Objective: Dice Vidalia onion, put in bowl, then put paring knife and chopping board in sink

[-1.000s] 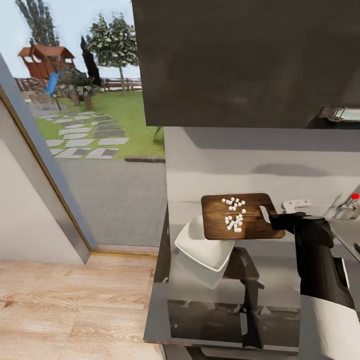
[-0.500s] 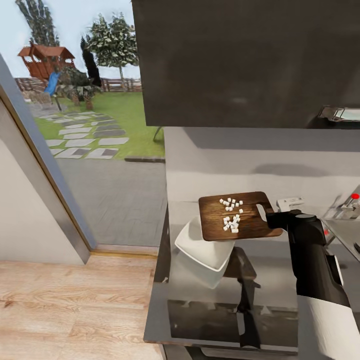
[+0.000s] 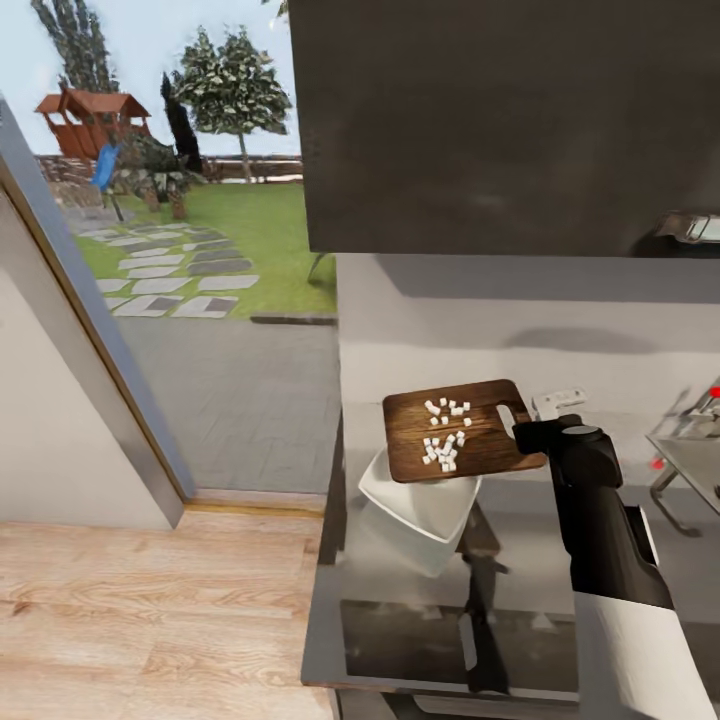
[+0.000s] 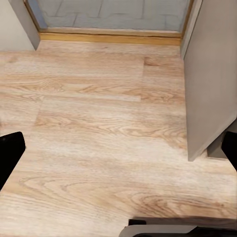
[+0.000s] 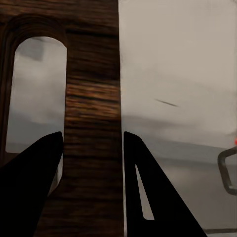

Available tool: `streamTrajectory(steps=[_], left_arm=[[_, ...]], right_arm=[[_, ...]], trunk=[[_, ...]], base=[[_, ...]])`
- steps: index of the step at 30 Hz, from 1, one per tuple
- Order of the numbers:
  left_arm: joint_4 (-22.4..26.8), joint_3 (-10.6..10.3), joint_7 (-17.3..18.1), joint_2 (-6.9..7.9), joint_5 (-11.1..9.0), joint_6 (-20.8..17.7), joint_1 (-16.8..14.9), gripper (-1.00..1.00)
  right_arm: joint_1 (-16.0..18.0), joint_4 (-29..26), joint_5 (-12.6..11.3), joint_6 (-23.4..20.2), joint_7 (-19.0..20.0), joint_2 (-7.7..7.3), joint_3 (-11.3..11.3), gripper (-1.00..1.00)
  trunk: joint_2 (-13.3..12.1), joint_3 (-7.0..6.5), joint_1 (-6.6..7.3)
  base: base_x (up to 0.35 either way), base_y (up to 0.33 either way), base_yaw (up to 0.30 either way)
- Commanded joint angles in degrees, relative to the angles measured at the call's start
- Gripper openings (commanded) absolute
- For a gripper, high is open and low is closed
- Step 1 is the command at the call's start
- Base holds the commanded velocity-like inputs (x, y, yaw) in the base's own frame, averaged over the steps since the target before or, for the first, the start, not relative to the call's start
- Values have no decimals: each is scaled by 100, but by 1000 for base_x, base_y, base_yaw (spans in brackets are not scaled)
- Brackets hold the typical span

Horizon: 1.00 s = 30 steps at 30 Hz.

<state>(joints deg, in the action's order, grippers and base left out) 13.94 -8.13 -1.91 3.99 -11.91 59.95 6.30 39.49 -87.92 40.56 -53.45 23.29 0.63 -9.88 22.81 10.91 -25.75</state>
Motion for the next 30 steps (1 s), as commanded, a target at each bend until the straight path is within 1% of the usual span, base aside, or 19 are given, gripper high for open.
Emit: streamTrajectory(steps=[1,7,11,15,19,27,30], left_arm=[[12,-48,-20,5,-44,5,2,100],[12,-48,-20,5,-41,5,3,100],[12,-48,-20,5,-42,5,2,100],[12,-48,-20,5,-40,5,2,100],[12,-48,-20,5,-43,5,3,100],[12,-48,-20,5,-41,5,3,100],[12,-48,-20,5,-40,5,3,100]], right_arm=[[6,-6,74,-8,62,6,-8,-100],[6,-6,75,-8,39,8,-3,-100],[6,-6,70,-8,-149,9,2,-100],[7,-6,72,-8,-230,8,3,-100],[6,-6,67,-2,-430,8,3,-100],[7,-6,65,1,-528,8,11,-100],[6,-5,54,7,-725,11,42,-100]], trunk=[[11,10,-4],[11,10,-4],[11,10,-4],[11,10,-4],[11,10,-4],[11,10,-4],[11,10,-4]], base=[[0,66,0],[0,18,0],[0,1,0],[0,0,0],[0,0,0],[0,0,0],[0,0,0]])
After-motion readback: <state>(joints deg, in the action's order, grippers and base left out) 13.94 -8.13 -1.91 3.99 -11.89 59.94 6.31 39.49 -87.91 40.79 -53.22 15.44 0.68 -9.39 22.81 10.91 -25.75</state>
